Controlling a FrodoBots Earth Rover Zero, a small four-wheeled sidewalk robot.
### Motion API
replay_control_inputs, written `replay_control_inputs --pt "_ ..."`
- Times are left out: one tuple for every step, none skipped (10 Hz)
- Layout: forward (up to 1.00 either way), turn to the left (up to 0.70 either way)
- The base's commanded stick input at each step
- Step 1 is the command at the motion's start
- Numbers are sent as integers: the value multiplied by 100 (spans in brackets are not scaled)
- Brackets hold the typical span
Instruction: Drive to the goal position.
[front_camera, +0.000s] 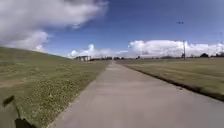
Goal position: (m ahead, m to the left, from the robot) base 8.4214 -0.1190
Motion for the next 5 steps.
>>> replay_control_inputs --pt "70 0" --pt "70 0" --pt "70 0" --pt "70 0" --pt "70 0"
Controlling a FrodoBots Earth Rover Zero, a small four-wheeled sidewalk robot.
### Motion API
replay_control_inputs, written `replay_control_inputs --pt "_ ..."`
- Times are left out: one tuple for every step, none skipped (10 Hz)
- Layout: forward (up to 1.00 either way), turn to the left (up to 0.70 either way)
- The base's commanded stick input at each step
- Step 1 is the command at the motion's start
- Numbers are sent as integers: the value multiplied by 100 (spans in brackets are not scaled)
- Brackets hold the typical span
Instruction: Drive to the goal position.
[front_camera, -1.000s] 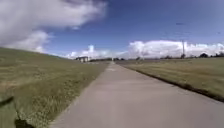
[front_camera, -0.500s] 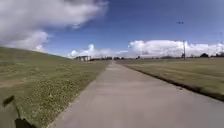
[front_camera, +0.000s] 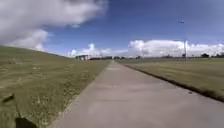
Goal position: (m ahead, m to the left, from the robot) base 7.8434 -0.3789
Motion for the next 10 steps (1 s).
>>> replay_control_inputs --pt "70 0" --pt "70 0" --pt "70 0" --pt "70 0" --pt "70 0" --pt "70 0" --pt "70 0" --pt "70 0" --pt "70 0" --pt "70 0"
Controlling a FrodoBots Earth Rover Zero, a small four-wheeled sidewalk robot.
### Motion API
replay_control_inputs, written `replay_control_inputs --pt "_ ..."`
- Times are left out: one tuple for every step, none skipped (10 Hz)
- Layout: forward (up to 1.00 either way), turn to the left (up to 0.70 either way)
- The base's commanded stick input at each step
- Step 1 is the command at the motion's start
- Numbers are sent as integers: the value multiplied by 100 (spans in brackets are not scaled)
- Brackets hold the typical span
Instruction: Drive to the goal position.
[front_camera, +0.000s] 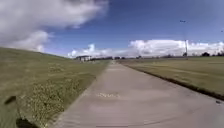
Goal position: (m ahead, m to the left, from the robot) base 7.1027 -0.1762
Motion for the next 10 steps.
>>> replay_control_inputs --pt "70 0" --pt "70 0" --pt "70 0" --pt "70 0" --pt "70 0" --pt "70 0" --pt "70 0" --pt "70 0" --pt "70 0" --pt "70 0"
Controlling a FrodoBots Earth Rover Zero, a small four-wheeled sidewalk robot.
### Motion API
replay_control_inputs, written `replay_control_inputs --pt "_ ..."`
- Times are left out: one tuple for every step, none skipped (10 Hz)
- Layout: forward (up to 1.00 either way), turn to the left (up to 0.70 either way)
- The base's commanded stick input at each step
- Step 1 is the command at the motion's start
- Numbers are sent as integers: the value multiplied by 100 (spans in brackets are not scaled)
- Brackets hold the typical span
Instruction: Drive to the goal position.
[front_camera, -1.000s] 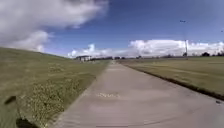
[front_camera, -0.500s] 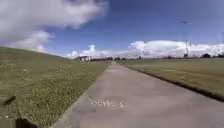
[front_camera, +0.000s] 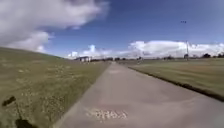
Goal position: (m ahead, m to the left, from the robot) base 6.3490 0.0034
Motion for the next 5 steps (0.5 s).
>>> replay_control_inputs --pt "70 0" --pt "70 0" --pt "70 0" --pt "70 0" --pt "70 0"
